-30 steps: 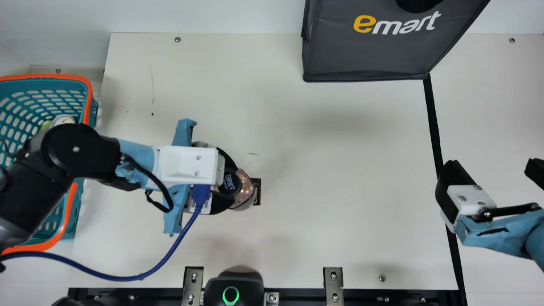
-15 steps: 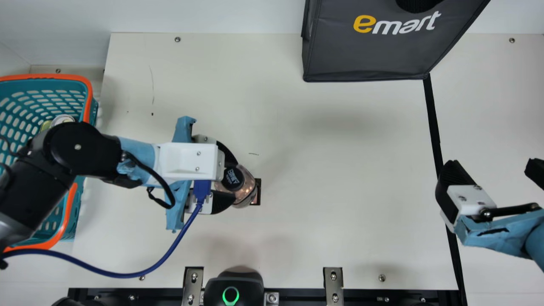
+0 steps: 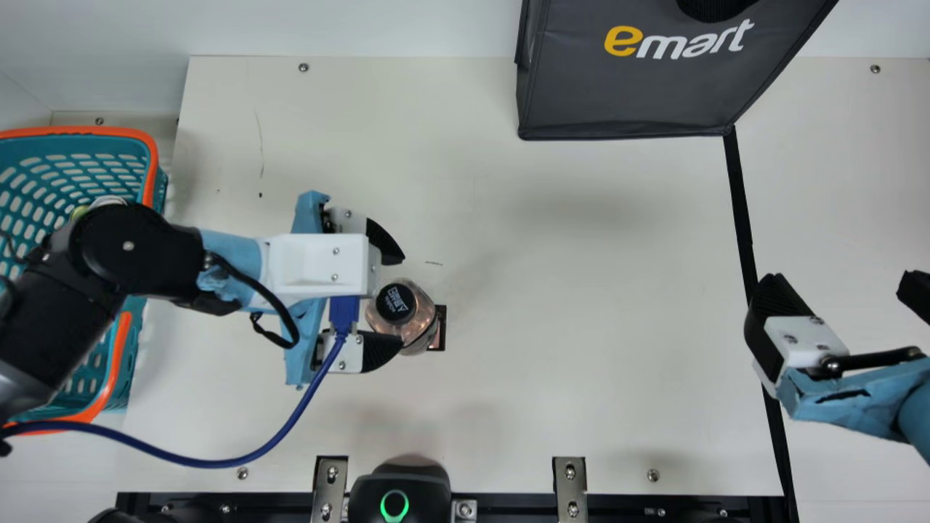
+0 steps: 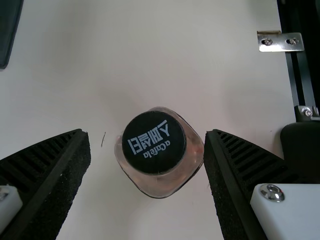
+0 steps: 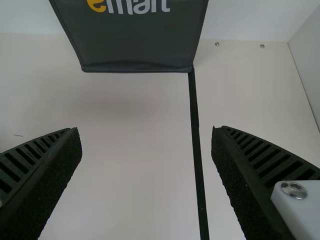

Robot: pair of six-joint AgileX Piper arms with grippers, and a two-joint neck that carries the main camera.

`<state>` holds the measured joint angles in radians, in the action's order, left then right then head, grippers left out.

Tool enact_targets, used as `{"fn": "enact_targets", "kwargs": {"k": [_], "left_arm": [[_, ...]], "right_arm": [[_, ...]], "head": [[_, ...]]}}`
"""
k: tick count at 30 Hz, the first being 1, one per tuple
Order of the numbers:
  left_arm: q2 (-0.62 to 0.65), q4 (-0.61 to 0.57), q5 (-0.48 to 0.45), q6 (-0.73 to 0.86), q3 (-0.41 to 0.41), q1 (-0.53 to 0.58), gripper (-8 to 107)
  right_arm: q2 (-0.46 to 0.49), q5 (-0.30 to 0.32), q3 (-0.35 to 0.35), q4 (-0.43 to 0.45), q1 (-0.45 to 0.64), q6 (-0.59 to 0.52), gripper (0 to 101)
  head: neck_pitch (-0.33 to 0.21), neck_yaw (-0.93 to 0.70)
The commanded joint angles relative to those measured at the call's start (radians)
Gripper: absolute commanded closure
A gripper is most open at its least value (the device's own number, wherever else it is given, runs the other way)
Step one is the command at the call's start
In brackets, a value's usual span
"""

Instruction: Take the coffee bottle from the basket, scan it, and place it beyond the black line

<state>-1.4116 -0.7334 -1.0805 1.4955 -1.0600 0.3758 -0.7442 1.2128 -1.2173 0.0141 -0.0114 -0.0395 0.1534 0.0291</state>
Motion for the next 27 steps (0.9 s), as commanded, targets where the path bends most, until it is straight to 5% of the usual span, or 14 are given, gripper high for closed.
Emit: {"fn": "enact_targets", "kwargs": {"k": [1,14,27], "left_arm": [[0.008,-0.006,-0.004,-0.022,-0.003,-0.006,9],[0.109,-0.047,-0.033,-0.243,-0.004,-0.05,9],[0.236,0.035,0.046,-0.498,-0.005,-0.06,9]], "right_arm": [[0.0,0.0,0.0,0.0,0.0,0.0,10],[0.0,-0.001,0.0,0.0,0.0,0.0,10],[0.0,-0.001,0.0,0.0,0.0,0.0,10]], "head": [[-0.015,-0.002],[-0.015,-0.002],[-0.015,-0.002]]}}
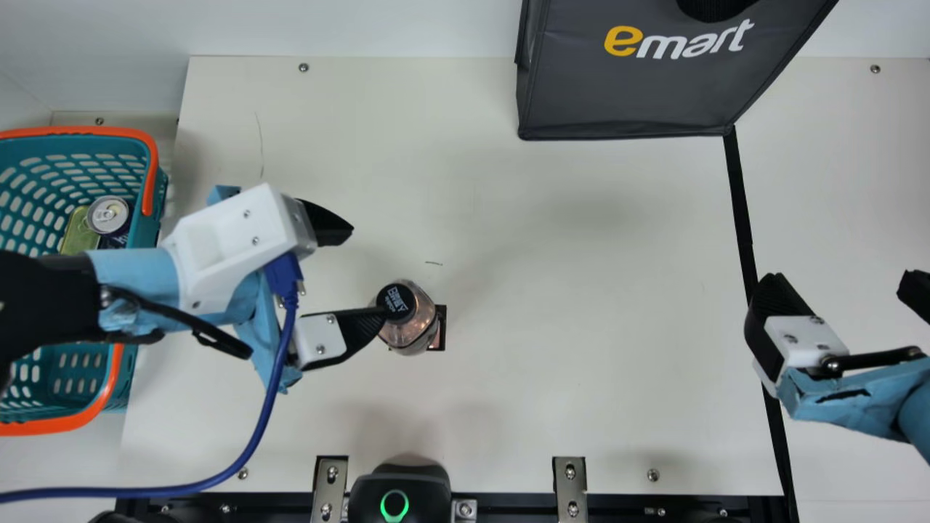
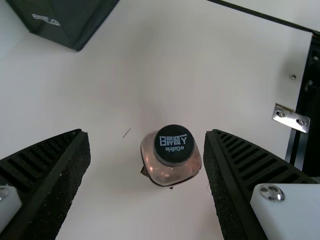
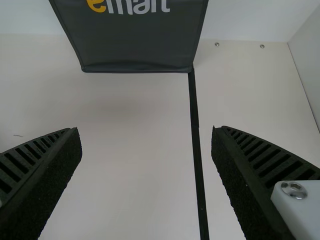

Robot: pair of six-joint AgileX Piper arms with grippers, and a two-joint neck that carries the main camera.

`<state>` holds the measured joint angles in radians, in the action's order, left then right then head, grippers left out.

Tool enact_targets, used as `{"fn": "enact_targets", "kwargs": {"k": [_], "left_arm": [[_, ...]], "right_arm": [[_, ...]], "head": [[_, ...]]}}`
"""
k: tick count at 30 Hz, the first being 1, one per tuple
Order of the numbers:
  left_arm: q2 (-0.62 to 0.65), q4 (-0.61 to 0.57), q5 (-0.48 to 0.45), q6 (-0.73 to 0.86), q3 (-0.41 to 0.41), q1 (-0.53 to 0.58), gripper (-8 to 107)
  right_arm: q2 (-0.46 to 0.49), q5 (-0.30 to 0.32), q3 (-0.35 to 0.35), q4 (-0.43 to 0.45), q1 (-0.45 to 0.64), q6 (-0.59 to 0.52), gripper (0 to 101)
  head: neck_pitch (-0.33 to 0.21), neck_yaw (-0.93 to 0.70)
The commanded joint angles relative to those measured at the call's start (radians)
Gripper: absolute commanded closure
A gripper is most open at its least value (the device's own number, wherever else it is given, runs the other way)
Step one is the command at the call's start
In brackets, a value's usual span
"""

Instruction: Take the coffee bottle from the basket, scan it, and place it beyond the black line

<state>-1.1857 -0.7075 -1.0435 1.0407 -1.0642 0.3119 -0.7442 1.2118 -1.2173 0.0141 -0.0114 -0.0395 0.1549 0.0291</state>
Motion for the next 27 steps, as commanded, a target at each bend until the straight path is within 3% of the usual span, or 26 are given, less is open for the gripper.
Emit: {"fn": "enact_targets", "kwargs": {"k": [1,27], "left_arm": [[0.019,0.018,0.016,-0.064,-0.001,0.006,9],[0.206,0.4,0.146,-0.629,0.05,0.186,9]], "right_arm": [[0.0,0.0,0.0,0.0,0.0,0.0,10],[0.0,0.001,0.0,0.0,0.0,0.0,10]], "head": [[-0.017,-0.002],[-0.017,-0.002]]}}
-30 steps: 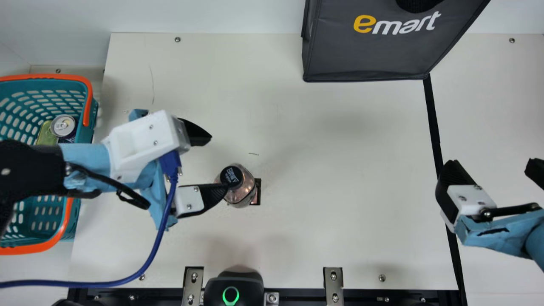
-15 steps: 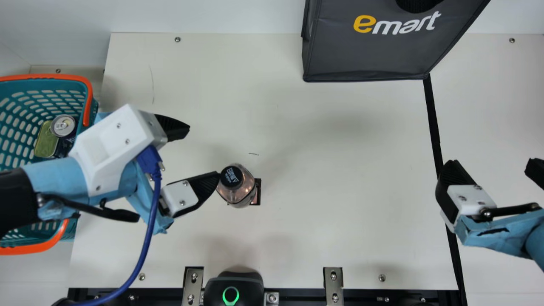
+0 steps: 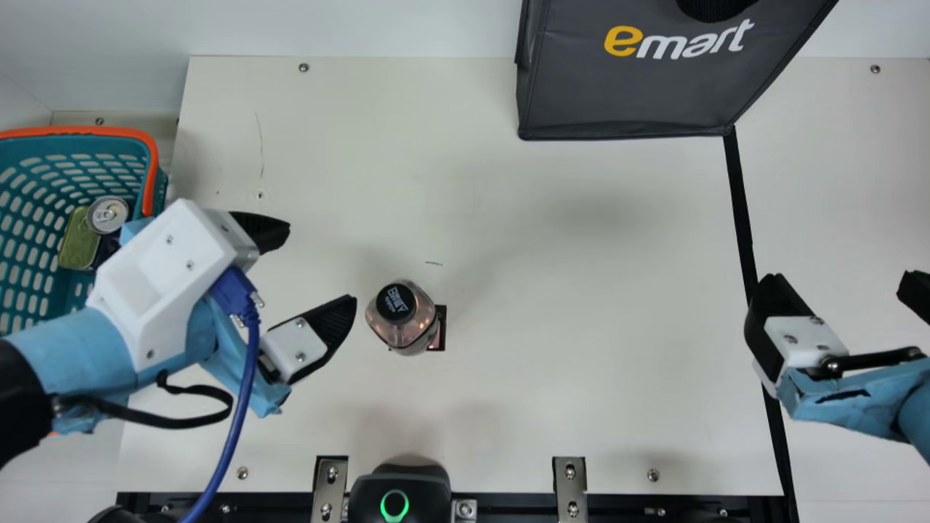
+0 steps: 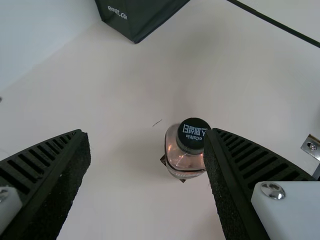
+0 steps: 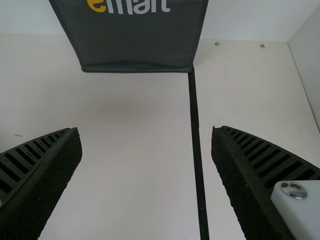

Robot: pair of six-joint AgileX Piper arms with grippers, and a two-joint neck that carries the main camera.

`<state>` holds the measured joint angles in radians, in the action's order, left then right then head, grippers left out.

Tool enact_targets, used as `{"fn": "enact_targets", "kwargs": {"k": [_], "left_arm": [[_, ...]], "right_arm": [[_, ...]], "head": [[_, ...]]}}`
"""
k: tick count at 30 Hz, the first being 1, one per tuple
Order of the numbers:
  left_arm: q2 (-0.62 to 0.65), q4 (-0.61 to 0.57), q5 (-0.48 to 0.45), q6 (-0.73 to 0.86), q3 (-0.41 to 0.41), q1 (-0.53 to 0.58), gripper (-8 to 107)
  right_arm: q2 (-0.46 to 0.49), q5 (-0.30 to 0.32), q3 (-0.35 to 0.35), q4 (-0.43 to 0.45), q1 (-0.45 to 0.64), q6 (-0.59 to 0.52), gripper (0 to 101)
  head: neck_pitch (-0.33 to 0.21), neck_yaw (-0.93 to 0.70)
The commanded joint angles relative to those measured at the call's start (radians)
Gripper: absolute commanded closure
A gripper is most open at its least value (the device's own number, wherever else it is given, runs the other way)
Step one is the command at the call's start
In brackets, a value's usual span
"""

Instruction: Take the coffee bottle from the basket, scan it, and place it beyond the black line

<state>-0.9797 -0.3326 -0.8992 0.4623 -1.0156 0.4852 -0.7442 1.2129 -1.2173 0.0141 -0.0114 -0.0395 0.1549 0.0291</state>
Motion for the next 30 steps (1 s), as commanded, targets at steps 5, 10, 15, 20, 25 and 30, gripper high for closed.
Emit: {"fn": "enact_targets", "kwargs": {"k": [5,10,15,20,25,30], "left_arm": [[0.005,0.102,0.011,-0.168,0.001,0.08,9],[-0.003,0.178,0.021,-0.284,-0.004,0.156,9],[-0.019,0.258,0.031,-0.394,-0.007,0.228,9],[-0.035,0.339,0.038,-0.502,0.0,0.289,9],[-0.05,0.419,0.039,-0.611,0.01,0.343,9],[-0.066,0.483,0.034,-0.71,0.016,0.389,9]], "right_arm": [[0.0,0.0,0.0,0.0,0.0,0.0,10],[0.0,0.0,0.0,0.0,0.0,0.0,10],[0.0,0.0,0.0,0.0,0.0,0.0,10],[0.0,0.0,0.0,0.0,0.0,0.0,10],[0.0,0.0,0.0,0.0,0.0,0.0,10],[0.0,0.0,0.0,0.0,0.0,0.0,10]], "head": [[-0.017,-0.002],[-0.017,-0.002],[-0.017,-0.002],[-0.017,-0.002],[-0.017,-0.002],[-0.017,-0.002]]}}
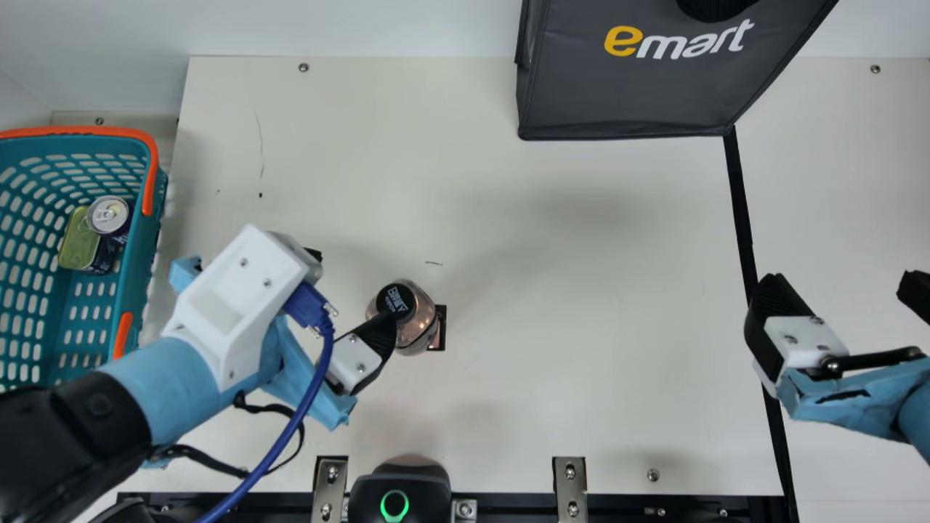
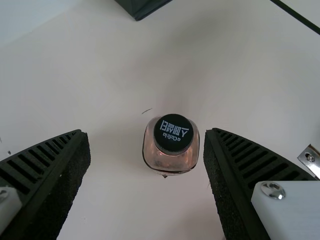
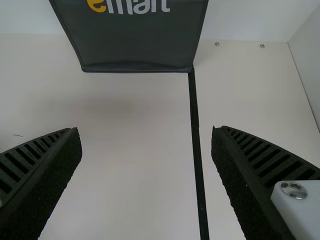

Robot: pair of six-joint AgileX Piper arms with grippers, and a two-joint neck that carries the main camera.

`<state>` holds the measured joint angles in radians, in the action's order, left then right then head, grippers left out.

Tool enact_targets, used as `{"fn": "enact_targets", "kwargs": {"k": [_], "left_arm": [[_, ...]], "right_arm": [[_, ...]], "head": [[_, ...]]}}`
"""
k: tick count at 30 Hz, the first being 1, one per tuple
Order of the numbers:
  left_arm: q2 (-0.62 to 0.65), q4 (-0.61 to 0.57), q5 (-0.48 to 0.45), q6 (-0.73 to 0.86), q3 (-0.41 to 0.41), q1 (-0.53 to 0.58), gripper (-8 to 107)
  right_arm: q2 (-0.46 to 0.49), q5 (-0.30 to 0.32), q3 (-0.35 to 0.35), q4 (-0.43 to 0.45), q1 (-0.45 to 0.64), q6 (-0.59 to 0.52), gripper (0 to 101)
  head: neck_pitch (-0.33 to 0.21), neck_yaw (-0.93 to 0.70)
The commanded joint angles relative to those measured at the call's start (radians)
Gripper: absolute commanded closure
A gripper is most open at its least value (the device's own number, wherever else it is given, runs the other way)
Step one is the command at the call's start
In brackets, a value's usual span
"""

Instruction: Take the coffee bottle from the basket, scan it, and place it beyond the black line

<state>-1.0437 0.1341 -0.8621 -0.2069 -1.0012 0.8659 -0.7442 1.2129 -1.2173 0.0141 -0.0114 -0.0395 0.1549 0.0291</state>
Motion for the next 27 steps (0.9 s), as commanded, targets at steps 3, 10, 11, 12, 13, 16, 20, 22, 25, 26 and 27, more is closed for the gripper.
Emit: {"fn": "enact_targets", "kwargs": {"k": [3,10,11,12,13,16,20,22,25,26,27], "left_arm": [[-0.013,0.05,-0.007,-0.097,0.001,0.034,9],[-0.042,0.108,-0.013,-0.202,0.003,0.082,9],[-0.046,0.114,-0.014,-0.214,0.003,0.088,9],[-0.05,0.12,-0.014,-0.225,0.003,0.093,9],[-0.055,0.126,-0.014,-0.236,0.004,0.099,9],[-0.069,0.14,-0.015,-0.261,0.003,0.11,9],[-0.091,0.151,-0.014,-0.282,-0.002,0.115,9],[-0.101,0.154,-0.015,-0.289,-0.006,0.115,9],[-0.116,0.159,-0.017,-0.298,-0.014,0.116,9],[-0.121,0.161,-0.019,-0.304,-0.017,0.118,9],[-0.126,0.163,-0.02,-0.308,-0.02,0.119,9]], "right_arm": [[0.0,0.0,0.0,0.0,0.0,0.0,10],[0.0,-0.001,0.0,0.0,0.0,0.0,10],[0.0,-0.001,0.0,0.0,0.0,0.0,10],[0.0,-0.001,0.0,0.0,0.0,0.0,10],[0.0,-0.001,0.0,0.0,0.0,0.0,10],[0.0,-0.001,0.0,0.0,0.0,0.0,10],[0.0,-0.001,0.0,0.0,0.0,0.0,10],[0.0,-0.001,0.0,0.0,0.0,0.0,10],[0.0,-0.001,0.0,0.0,0.0,0.0,10],[0.0,-0.001,0.0,0.0,0.0,0.0,10],[0.0,-0.001,0.0,0.0,0.0,0.0,10]], "head": [[-0.017,-0.002],[-0.017,-0.002],[-0.017,-0.002],[-0.017,-0.002],[-0.017,-0.002],[-0.017,-0.002],[-0.017,-0.002],[-0.017,-0.002],[-0.017,-0.002],[-0.017,-0.002],[-0.017,-0.002]]}}
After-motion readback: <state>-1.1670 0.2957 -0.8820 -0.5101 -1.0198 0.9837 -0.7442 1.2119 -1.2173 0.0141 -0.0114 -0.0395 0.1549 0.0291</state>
